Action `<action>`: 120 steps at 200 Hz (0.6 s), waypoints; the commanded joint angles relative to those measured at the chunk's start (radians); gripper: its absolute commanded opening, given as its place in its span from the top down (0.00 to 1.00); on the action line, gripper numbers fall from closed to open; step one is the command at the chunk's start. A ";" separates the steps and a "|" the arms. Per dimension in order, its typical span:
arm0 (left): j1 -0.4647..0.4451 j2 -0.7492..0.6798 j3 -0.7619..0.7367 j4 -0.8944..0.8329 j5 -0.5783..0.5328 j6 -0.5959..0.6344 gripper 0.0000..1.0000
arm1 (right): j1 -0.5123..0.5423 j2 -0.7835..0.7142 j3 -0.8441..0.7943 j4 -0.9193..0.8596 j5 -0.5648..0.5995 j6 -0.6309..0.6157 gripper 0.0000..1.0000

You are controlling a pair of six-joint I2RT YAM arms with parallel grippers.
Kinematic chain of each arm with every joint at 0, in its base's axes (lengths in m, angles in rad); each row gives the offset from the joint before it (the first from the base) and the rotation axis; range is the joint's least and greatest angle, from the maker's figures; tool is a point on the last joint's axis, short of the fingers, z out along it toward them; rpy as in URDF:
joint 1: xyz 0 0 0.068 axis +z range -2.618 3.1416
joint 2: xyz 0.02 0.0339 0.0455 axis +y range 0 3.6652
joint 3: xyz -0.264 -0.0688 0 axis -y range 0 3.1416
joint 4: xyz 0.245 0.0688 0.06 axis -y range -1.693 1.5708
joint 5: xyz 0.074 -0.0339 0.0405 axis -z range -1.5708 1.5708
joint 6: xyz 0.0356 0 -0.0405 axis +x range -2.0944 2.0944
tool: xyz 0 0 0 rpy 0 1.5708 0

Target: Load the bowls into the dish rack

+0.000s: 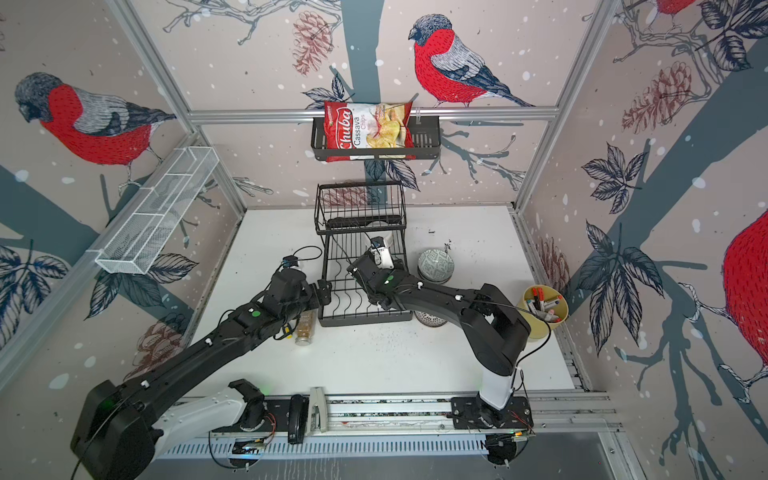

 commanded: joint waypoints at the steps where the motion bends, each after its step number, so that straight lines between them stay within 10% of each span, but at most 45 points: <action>1: 0.005 -0.005 -0.007 0.043 0.005 0.015 0.04 | 0.003 0.013 0.026 0.027 0.080 -0.045 1.00; 120: 0.014 -0.017 -0.027 0.056 0.009 0.016 0.04 | 0.014 0.127 0.147 0.011 0.224 -0.128 1.00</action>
